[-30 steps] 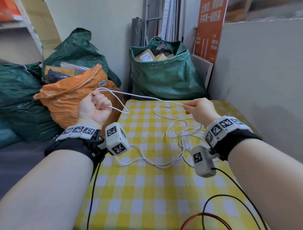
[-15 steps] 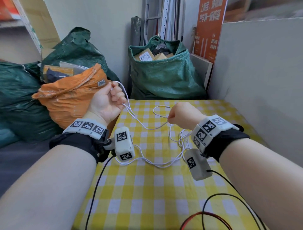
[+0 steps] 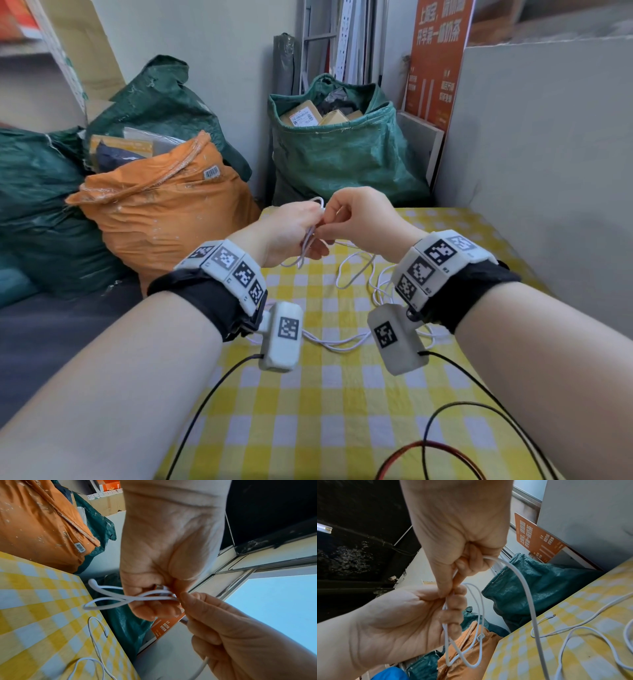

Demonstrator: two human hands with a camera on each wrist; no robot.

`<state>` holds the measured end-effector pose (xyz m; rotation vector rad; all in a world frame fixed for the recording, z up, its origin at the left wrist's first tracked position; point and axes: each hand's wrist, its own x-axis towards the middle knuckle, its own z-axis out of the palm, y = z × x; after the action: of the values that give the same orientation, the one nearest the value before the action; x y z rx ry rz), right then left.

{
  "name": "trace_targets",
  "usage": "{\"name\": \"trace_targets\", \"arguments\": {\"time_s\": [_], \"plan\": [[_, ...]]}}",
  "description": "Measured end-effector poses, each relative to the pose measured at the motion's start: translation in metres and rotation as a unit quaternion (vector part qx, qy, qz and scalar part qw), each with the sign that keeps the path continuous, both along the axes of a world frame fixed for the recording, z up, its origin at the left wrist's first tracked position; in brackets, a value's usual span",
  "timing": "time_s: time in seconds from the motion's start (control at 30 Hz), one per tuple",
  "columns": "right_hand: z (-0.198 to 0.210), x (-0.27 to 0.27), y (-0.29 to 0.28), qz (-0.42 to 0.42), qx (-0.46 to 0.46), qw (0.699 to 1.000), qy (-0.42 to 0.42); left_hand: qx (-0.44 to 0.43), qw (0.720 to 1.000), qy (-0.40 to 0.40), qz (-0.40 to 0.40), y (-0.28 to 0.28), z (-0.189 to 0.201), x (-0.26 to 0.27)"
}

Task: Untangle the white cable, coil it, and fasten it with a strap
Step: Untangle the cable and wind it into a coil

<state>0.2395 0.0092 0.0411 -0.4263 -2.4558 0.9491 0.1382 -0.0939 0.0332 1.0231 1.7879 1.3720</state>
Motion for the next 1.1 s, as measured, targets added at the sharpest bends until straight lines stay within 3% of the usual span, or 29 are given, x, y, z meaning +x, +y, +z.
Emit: {"name": "trace_targets", "arguments": {"time_s": [0.1,0.3,0.47,0.6,0.9,1.1], "plan": [[0.001,0.002,0.006,-0.021,0.019,0.999,0.021,-0.029,0.999,-0.013,-0.012,0.002,0.0,0.001],[-0.005,0.003,0.013,-0.033,-0.001,0.998,0.055,-0.076,0.983,-0.157,-0.061,-0.004,0.009,-0.005],[-0.008,0.008,0.017,0.031,-0.086,0.995,-0.031,-0.009,0.953,-0.293,-0.082,-0.008,0.01,-0.01],[-0.012,0.012,0.022,0.005,-0.139,0.989,-0.044,0.077,0.921,-0.38,-0.034,-0.008,0.008,-0.017],[-0.011,0.011,0.025,0.005,-0.344,0.938,0.05,0.051,0.928,-0.367,0.035,-0.011,0.004,-0.023],[-0.011,0.009,0.026,0.021,-0.363,0.931,0.042,0.065,0.921,-0.384,0.03,-0.013,0.006,-0.025]]}}
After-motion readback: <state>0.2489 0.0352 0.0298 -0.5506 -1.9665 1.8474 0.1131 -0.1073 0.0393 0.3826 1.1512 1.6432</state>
